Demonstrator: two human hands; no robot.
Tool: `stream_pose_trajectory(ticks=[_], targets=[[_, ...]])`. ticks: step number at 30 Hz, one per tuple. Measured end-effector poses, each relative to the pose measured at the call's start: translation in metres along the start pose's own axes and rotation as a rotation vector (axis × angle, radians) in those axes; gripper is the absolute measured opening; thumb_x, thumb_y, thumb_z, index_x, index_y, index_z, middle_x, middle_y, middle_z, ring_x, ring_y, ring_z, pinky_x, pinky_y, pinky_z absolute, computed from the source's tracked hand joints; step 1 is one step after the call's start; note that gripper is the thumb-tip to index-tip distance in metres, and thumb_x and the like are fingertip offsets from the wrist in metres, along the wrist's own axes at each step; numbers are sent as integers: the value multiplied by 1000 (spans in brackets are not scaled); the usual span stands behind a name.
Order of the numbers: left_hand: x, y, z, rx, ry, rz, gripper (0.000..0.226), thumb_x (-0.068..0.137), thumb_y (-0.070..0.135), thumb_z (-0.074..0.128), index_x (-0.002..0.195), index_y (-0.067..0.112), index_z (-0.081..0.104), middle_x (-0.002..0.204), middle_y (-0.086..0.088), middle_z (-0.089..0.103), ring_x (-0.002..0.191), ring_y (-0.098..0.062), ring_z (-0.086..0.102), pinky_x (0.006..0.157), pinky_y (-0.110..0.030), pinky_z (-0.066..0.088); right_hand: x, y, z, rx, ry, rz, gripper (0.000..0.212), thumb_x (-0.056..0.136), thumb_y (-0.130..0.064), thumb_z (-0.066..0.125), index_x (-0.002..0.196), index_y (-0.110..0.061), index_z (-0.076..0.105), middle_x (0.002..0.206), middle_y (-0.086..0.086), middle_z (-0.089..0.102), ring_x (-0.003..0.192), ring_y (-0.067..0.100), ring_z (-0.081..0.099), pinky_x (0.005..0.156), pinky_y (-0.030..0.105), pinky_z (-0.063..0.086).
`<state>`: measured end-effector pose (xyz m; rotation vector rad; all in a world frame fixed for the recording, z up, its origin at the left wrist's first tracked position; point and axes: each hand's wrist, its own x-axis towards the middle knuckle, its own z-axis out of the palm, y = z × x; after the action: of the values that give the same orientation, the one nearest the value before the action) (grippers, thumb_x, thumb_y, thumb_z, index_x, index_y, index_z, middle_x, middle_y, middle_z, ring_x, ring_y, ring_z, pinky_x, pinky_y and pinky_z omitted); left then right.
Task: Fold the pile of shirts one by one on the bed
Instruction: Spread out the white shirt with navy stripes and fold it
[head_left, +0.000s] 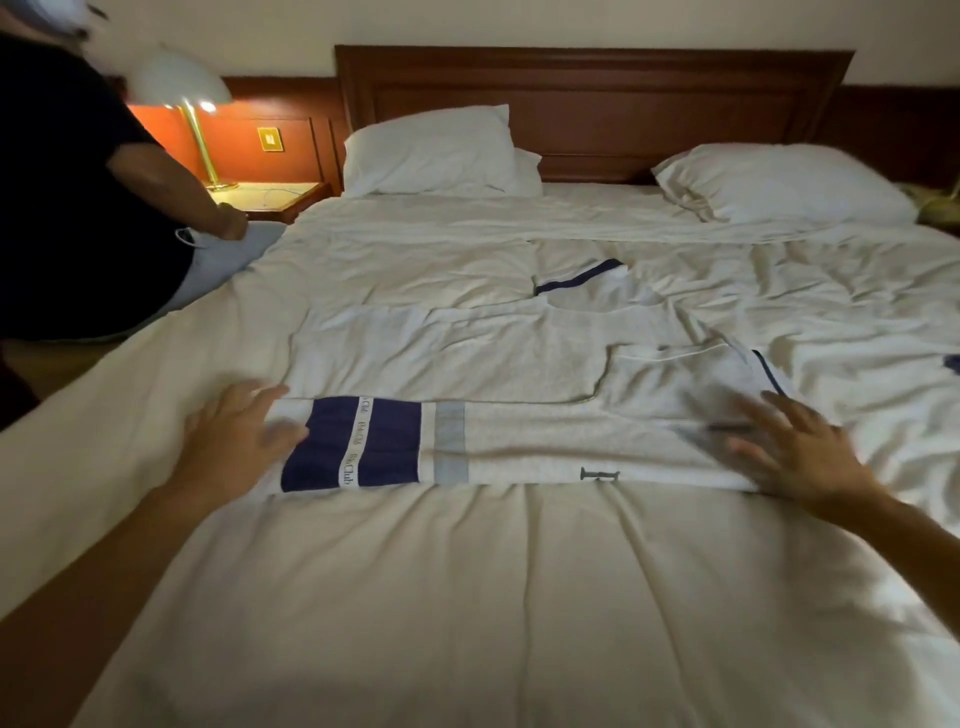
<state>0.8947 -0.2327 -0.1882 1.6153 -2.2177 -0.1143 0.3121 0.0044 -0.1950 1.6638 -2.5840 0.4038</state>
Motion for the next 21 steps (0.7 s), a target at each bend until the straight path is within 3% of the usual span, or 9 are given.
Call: stream_pose_trajectory(ticks=[2, 3, 6, 10, 14, 19, 21], targets=[[-20, 17, 7, -181, -327, 188, 68, 84, 61, 64, 146, 48, 39, 158, 20, 26, 149, -9, 19, 122, -37, 18, -11, -8, 6, 14, -290, -165, 74, 85, -69, 45, 150, -52, 15, 159, -22, 5, 150, 5, 5, 119, 34, 9], [-28, 23, 12, -164, -449, 250, 73, 82, 69, 59, 148, 55, 29, 158, 29, 14, 150, -2, 6, 124, -34, 10, -15, -8, 10, 6, -371, -210, 74, 84, -71, 42, 148, -56, 9, 157, -26, -3, 148, 1, -1, 119, 30, 6], [-38, 27, 27, -27, -447, 324, 74, 86, 74, 40, 150, 57, 8, 160, 30, -3, 150, -4, -12, 124, -34, -2, -15, -8, 17, 6, -351, -230, 69, 91, -63, 44, 148, -56, 5, 159, -24, -7, 148, 2, -5, 120, 28, 6], [-35, 28, 33, 129, -370, 352, 61, 104, 48, 35, 154, 42, 2, 162, 21, -5, 154, -19, -4, 123, -38, 5, -8, -6, 22, -113, -325, -262, 64, 103, -39, 43, 149, -44, -2, 162, -18, -1, 151, 10, 0, 121, 27, 9], [-37, 32, 30, 274, -381, 391, 58, 108, 24, 37, 157, 28, 5, 159, 14, -10, 154, -28, 3, 122, -37, 9, -19, -2, 15, -53, -321, -246, 62, 104, -28, 45, 149, -45, 6, 162, -18, 11, 151, 8, 7, 119, 30, 19], [-57, 38, 5, 139, -447, 382, 60, 104, -2, 38, 156, 12, 10, 164, 6, 8, 153, -25, 12, 125, -31, 12, -55, 0, -12, -85, -319, -253, 58, 105, -23, 43, 154, -41, 16, 162, -15, 20, 151, 12, 15, 119, 27, 20], [-71, 44, -13, 66, -503, 335, 63, 102, -7, 37, 157, 17, 18, 164, 9, 14, 153, -23, 16, 124, -34, 17, -75, -2, -25, -105, -330, -255, 58, 105, -24, 43, 155, -39, 17, 162, -15, 18, 151, 13, 14, 120, 27, 17]])
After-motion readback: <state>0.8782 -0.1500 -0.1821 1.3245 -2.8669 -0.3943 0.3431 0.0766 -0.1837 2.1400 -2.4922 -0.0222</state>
